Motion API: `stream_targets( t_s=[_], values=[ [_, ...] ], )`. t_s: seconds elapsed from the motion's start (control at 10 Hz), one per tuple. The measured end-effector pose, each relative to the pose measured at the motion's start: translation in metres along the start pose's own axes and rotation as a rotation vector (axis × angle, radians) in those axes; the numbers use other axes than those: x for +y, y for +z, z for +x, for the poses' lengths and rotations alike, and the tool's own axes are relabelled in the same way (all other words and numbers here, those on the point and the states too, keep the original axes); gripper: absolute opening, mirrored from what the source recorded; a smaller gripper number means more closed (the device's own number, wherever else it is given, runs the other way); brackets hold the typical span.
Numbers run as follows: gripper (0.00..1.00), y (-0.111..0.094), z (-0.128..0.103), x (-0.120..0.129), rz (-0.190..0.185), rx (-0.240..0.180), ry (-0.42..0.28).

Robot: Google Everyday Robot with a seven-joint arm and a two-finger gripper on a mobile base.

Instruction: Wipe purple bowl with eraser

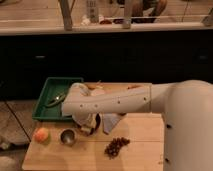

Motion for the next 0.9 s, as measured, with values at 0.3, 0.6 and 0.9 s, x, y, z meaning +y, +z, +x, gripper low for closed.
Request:
stream_targets(
  t_s=[0.3, 0.6, 0.9],
  values=[
    [0.04, 0.004, 0.027, 0.001, -0.011, 0.004, 0.035],
    [0.04, 0.002, 0.033, -0.022, 0.004, -0.01, -0.005],
    [0.04, 0.002, 0.035, -0.024, 0.009, -0.021, -0.018]
  ],
)
